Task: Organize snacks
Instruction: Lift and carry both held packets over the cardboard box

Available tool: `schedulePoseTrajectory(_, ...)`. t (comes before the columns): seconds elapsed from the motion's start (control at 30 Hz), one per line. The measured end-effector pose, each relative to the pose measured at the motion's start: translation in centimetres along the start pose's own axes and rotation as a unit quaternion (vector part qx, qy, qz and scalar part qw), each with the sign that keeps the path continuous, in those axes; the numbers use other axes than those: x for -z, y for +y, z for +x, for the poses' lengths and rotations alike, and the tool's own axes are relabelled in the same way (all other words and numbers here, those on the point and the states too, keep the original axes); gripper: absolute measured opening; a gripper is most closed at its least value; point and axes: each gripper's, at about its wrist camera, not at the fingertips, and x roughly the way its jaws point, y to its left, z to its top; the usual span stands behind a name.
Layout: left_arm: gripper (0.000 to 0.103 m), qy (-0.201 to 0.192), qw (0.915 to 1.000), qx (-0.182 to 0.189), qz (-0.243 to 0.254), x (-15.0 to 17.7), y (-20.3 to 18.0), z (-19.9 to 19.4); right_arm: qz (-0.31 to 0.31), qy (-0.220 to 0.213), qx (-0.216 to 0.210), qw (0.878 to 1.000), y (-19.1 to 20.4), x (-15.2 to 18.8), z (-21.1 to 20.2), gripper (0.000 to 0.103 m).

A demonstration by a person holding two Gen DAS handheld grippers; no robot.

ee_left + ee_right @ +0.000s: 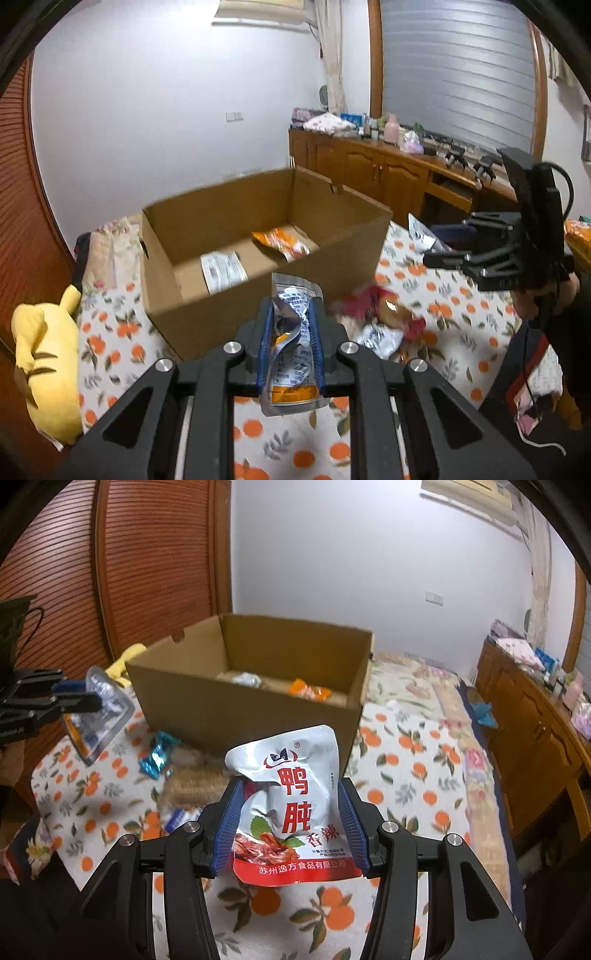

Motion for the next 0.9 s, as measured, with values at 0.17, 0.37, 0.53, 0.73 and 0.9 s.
schedulePoseTrajectory(0.17,0.016,-0.016,0.9998,-0.007,0.0,-2.4,1.2,0.1,-0.009,-0.016,-0.004,1.0,0.1,-2.3,0.2,0.052)
schedulePoseTrajectory(0.37,0.016,-0.02,0.9997,-0.017,0.001,-4.6,2.7,1.6,-0.023,-0.032,-0.017,0.999,0.4,-5.5,1.1,0.053)
schedulePoseTrajectory(0.53,0.016,-0.014,0.9996,-0.025,-0.004,-5.8,4.1,3.6,-0.035,-0.037,-0.027,0.998,0.6,-7.9,2.9,0.053)
schedulePoseTrajectory(0.73,0.016,-0.009,0.9991,-0.039,-0.013,-6.8,5.9,5.6,-0.047,-0.034,-0.036,0.998,0.7,-10.1,5.4,0.053)
schedulePoseTrajectory(0.9,0.016,0.0,0.9986,-0.05,-0.019,-7.2,7.1,7.6,-0.052,-0.029,-0.041,0.997,0.7,-11.5,7.5,0.053)
